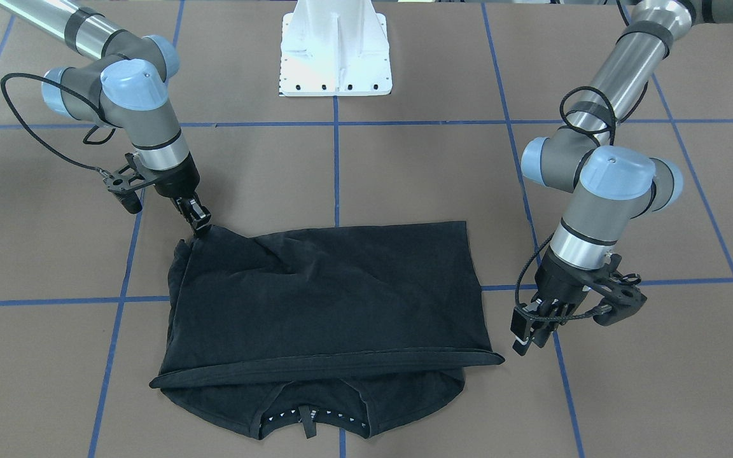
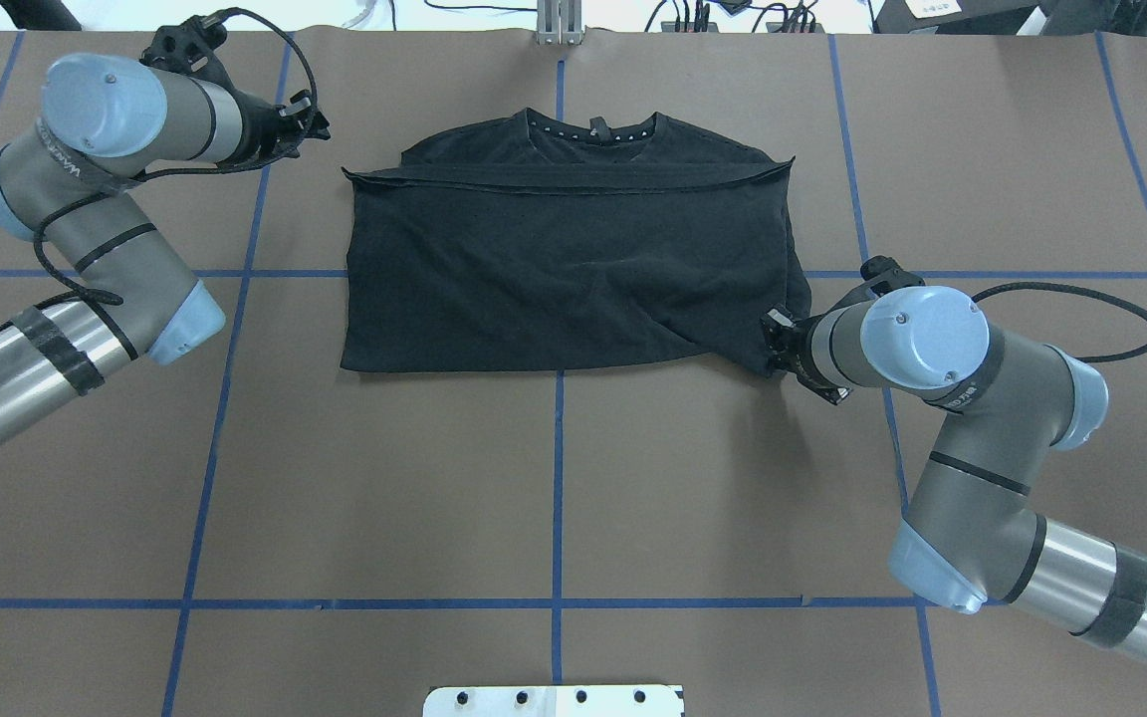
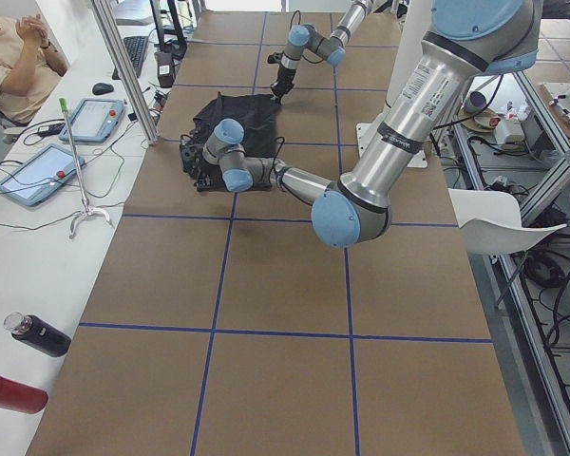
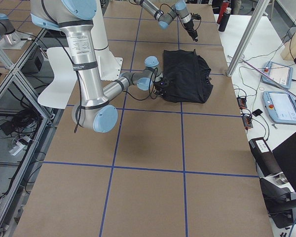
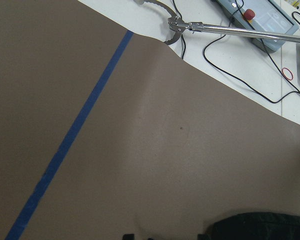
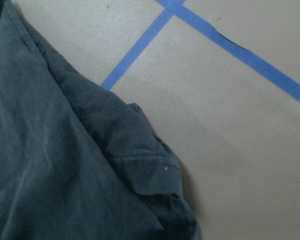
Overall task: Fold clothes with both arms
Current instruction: 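Grasp the folded shirt's side edge with the right gripper, then drag the shirt edge with the right gripper toward the robot, rotating the shirt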
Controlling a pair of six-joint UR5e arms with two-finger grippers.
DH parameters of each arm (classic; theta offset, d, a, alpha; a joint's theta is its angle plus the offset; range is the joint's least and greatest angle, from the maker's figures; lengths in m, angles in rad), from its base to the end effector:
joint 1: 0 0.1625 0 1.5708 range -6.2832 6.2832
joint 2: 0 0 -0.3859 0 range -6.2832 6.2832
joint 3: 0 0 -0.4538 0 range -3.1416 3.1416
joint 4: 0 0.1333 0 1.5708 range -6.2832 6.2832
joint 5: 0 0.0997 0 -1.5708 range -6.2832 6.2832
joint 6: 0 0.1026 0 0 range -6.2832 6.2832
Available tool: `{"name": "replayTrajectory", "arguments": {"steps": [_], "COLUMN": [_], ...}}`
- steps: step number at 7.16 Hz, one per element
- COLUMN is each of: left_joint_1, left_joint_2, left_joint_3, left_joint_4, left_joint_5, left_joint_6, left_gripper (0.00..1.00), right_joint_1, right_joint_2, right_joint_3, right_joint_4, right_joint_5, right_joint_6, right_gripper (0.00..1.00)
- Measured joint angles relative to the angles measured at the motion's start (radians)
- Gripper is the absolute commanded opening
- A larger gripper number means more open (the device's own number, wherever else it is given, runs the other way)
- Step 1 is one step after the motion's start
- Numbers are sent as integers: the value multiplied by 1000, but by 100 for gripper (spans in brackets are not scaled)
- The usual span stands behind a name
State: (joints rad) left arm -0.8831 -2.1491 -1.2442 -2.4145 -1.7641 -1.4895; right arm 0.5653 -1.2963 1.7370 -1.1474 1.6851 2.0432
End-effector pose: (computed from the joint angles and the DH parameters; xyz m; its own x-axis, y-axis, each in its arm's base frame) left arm 0.4109 -0.6791 0.3301 0.3423 -0.2912 -0.8933 0.6242 0.7811 -0.0154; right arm -0.4899 -0.4548 0.3307 0.2794 0.7126 0.6435 -0.6582 0.6301 -0.4120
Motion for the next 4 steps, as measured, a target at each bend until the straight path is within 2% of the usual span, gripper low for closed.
{"name": "replayTrajectory", "arguments": {"steps": [2,4], "left_joint_1": [1,2], "left_joint_2": [0,0], "left_joint_3": [0,0], "left_joint_4": [0,0], "left_joint_5": [0,0], "left_joint_6": [0,-1], "left_gripper": [53,53], "right_joint_1": [20,35], "right_joint_2": [-1,-24], "right_joint_3": [4,53], "right_joint_4": [0,-5], "right_joint_5": [31,68], "right_joint_6": [-9,-13], "right_gripper": [0,0]}}
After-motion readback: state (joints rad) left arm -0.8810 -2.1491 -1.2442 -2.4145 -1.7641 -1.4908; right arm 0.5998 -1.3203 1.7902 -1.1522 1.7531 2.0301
